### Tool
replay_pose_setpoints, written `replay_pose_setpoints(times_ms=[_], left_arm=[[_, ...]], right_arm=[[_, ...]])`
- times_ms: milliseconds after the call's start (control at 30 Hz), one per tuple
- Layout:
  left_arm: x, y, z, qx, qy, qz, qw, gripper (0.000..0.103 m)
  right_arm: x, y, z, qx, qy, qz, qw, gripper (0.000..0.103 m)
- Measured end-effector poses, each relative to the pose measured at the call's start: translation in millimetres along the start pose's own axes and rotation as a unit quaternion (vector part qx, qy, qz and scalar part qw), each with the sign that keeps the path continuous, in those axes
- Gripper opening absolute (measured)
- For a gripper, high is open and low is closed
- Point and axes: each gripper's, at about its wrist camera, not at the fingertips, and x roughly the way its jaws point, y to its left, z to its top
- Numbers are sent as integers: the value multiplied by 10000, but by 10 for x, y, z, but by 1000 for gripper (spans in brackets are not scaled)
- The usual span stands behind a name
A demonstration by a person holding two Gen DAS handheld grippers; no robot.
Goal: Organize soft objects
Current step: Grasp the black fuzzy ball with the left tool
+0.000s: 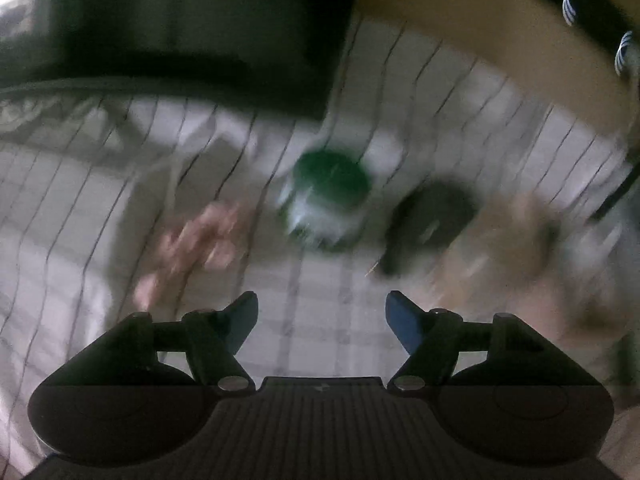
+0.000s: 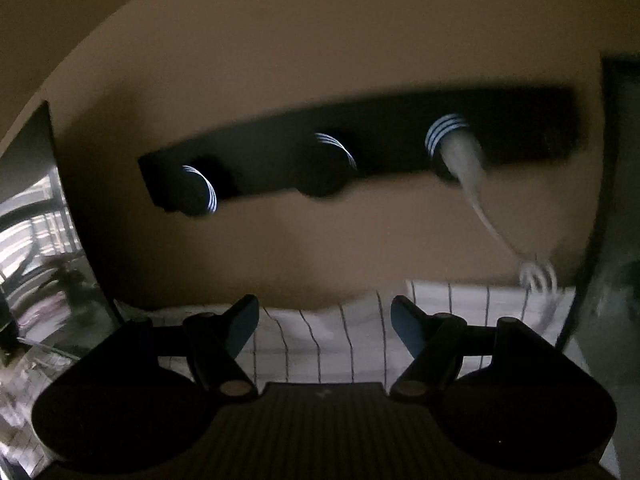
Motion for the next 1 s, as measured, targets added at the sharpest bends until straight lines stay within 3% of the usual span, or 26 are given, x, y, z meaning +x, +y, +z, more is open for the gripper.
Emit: replay_pose_setpoints(times_ms=[167, 267, 400, 533, 733, 767, 867, 1000], left_arm=[[-58, -570, 679, 402, 41, -679, 9969, 77], [264, -928, 985, 654, 323, -699, 9949, 77], [804, -1322, 1230, 1174, 1100, -530, 9855, 77], [1237, -1535, 1311, 1366, 1781, -268, 9741, 77], [1682, -1624, 1147, 1818, 2378, 391, 9533, 77], [1744, -1609, 1124, 1797, 2467, 418, 9514, 81], [1890, -1590, 1096, 1678, 2624, 353, 9496, 82], [2033, -1618, 1014, 1879, 2617, 653, 9444, 82]], right_arm=[[81, -414, -237, 263, 303, -59, 9992, 73], [72, -562, -394, 382, 494, -121, 9980, 73], [-35, -568, -596, 127, 748, -176, 9970, 73], [-141, -601, -777, -208, 793, -199, 9964, 73], [-219, -779, -989, -213, 940, -310, 9949, 73], [-225, -817, -1022, -189, 965, -348, 9945, 73], [-219, -908, -1109, -129, 1037, -424, 9936, 73], [-225, -961, -1194, -96, 1134, -338, 9929, 73]])
